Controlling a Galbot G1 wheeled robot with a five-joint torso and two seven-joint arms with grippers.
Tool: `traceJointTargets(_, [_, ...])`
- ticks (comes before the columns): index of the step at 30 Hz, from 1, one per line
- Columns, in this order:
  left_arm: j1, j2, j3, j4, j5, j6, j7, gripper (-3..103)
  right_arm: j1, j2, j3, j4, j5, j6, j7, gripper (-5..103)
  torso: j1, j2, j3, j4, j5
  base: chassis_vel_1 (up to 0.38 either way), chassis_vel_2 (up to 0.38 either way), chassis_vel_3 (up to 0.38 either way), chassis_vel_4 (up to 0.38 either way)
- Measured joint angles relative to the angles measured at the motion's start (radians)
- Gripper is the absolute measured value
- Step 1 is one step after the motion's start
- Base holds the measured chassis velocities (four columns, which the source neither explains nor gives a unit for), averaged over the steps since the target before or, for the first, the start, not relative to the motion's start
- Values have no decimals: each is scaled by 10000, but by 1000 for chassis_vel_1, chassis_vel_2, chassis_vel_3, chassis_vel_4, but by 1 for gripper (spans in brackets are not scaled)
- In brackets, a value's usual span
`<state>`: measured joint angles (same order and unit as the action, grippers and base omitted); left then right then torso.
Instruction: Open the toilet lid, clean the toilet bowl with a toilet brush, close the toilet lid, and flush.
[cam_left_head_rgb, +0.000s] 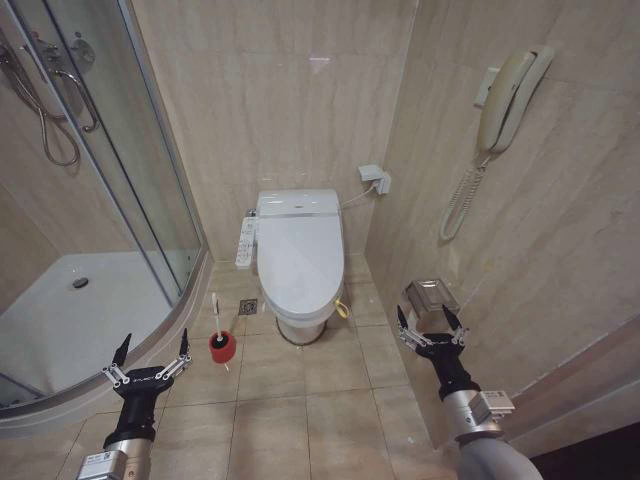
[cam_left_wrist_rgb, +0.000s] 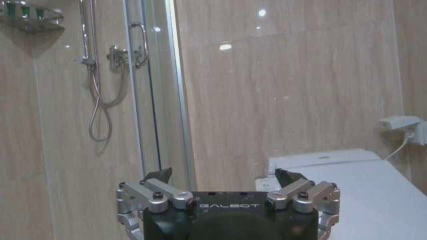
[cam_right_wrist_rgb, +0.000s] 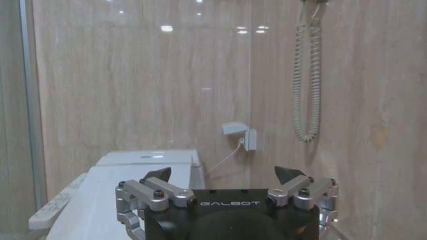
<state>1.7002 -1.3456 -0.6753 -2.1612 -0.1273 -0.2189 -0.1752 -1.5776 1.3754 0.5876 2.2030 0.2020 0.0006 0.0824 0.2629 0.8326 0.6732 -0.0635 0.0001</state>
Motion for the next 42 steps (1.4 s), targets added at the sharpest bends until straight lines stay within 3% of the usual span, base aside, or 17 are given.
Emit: traceJointTargets(42, [2, 0, 0, 0, 0, 0, 0, 100, 0, 0, 0, 0, 0, 0, 0, 100, -6, 0, -2, -1, -2, -2, 4, 3, -2])
